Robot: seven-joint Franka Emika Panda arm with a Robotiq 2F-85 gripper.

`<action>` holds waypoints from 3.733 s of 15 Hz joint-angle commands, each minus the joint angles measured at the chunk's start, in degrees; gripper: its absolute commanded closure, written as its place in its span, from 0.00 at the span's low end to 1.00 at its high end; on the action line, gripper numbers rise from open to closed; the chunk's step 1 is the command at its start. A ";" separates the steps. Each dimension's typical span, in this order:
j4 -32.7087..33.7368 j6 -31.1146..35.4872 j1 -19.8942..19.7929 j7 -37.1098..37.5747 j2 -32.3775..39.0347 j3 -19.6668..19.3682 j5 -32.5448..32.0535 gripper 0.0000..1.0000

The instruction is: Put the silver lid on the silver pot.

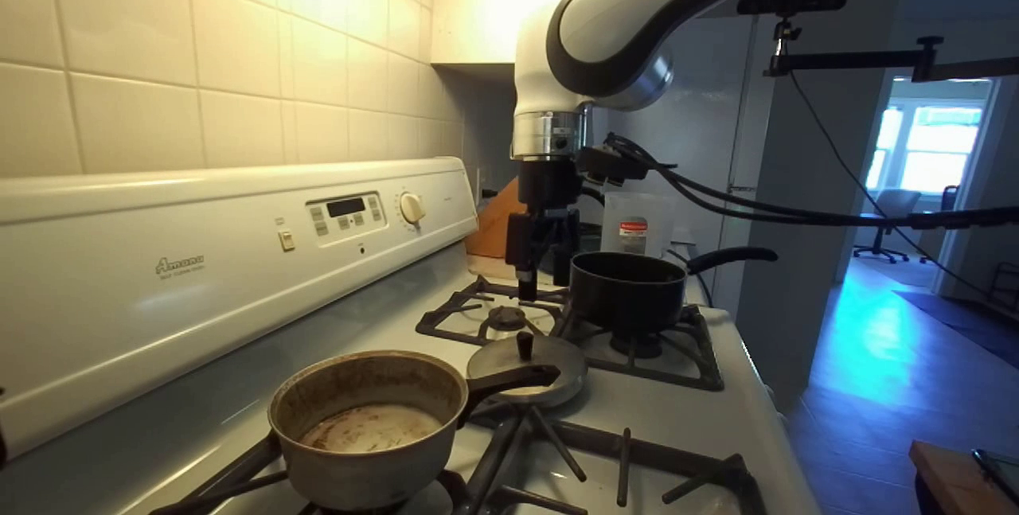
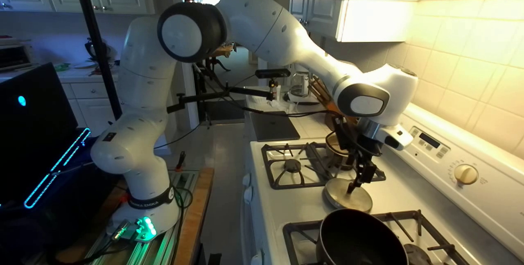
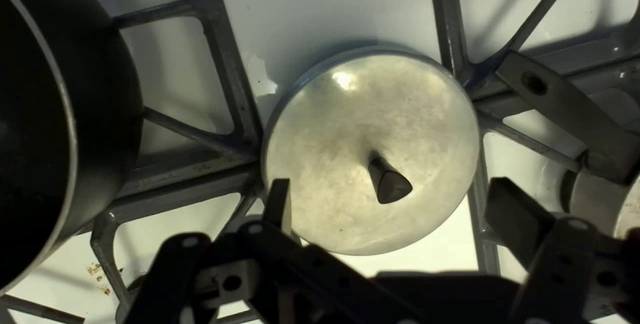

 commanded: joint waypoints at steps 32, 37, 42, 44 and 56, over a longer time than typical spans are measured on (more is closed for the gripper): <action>9.05 -1.24 4.95 10.29 11.13 -2.02 -6.75 0.93; 7.34 -0.35 5.67 9.90 9.30 -1.94 -8.41 0.94; 4.04 -2.49 6.04 8.74 2.72 -1.14 -8.87 0.94; 3.94 -4.21 5.42 6.84 0.55 -0.53 -8.00 0.94; 14.86 -16.91 3.21 -8.05 -0.15 2.92 -0.62 0.94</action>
